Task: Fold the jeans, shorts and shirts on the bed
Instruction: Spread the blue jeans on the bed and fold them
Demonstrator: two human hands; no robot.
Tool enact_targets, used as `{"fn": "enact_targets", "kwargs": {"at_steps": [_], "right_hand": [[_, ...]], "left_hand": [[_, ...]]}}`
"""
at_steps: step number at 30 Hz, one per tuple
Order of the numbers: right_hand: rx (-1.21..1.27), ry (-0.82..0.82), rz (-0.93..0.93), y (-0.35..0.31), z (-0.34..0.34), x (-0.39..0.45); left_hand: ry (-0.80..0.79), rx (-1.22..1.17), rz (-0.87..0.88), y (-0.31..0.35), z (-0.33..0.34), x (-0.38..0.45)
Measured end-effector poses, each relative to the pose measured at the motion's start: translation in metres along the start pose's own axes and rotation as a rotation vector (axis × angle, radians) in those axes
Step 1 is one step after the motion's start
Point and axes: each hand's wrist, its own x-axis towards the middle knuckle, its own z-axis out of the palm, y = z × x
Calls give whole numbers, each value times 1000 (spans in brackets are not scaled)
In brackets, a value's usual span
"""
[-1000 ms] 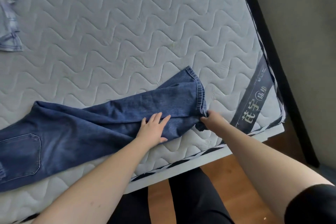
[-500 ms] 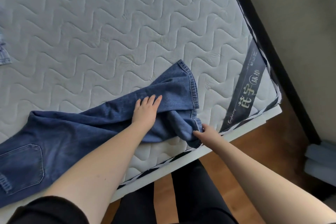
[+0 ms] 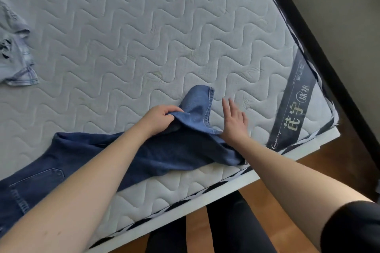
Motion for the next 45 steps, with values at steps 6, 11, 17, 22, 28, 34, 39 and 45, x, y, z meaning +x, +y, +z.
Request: {"fn": "enact_targets", "kwargs": {"at_steps": [6, 11, 17, 22, 28, 34, 39, 45], "right_hand": [[269, 99, -294, -33, -6, 27], [671, 26, -126, -44, -28, 19], [717, 266, -146, -40, -83, -7], [814, 296, -258, -36, -105, -12], [540, -57, -237, 13, -76, 9], [513, -93, -101, 34, -77, 23], [483, -49, -78, 61, -87, 8], [459, 55, 95, 81, -69, 27]], "left_hand": [[-85, -117, 4, 2, -27, -8], [-62, -33, 18, 4, -31, 0], [-5, 213, 219, 40, -21, 16], [-8, -47, 310, 90, -4, 26], [-151, -166, 327, 111, -13, 38], [126, 176, 287, 113, -23, 73], [165, 379, 207, 126, -6, 125], [168, 514, 202, 129, 33, 171]]}}
